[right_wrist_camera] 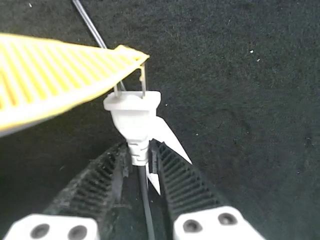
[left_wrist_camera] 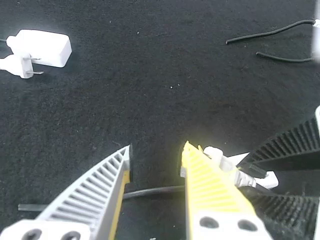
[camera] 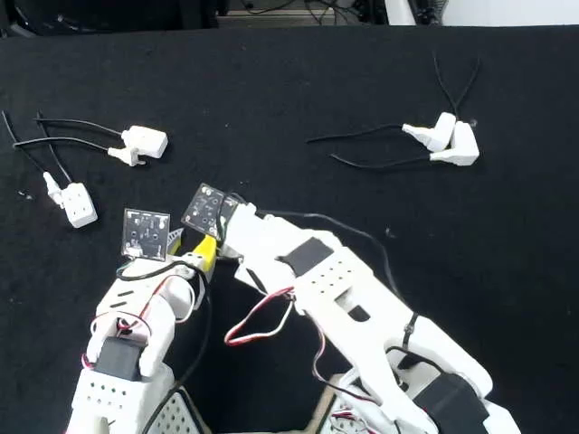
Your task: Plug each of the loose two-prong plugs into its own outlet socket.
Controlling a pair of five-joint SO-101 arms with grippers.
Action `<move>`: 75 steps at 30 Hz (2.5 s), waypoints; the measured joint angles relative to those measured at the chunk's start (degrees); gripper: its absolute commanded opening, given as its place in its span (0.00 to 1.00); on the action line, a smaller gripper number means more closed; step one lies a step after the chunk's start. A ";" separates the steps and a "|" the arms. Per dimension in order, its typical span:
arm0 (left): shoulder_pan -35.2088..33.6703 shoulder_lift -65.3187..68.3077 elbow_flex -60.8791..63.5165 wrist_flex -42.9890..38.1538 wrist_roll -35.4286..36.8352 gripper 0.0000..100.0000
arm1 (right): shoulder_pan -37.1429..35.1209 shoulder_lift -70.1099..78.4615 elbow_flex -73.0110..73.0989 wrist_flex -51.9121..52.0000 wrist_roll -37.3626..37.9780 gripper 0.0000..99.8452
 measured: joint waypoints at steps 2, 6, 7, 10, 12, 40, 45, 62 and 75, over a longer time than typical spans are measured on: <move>0.00 -0.09 0.00 0.00 0.09 0.18 | -0.44 0.00 -1.49 1.76 0.00 0.01; -0.09 -0.09 0.00 0.00 0.09 0.18 | -0.97 0.09 -4.84 5.63 0.00 0.01; -0.09 -0.09 0.00 -0.09 0.09 0.18 | -1.05 0.09 -5.63 6.51 0.00 0.01; -0.09 -0.09 0.00 -0.09 0.09 0.18 | -1.05 0.09 -7.56 7.56 0.00 0.01; -0.09 -0.09 0.00 -0.09 -0.09 0.18 | -1.14 0.09 -8.26 7.74 0.00 0.01; 0.00 -0.09 0.00 0.00 -2.73 0.17 | -1.67 0.09 -13.89 7.74 -5.71 0.01; 0.00 -0.09 0.00 0.00 -2.73 0.17 | -1.67 0.09 -14.07 7.74 -6.86 0.01; 0.00 -0.09 0.00 0.00 -2.73 0.17 | -1.67 0.09 -14.07 7.30 -10.99 0.01; 0.00 -0.09 0.00 0.00 -2.73 0.17 | -1.58 0.09 -14.86 7.65 -11.34 0.01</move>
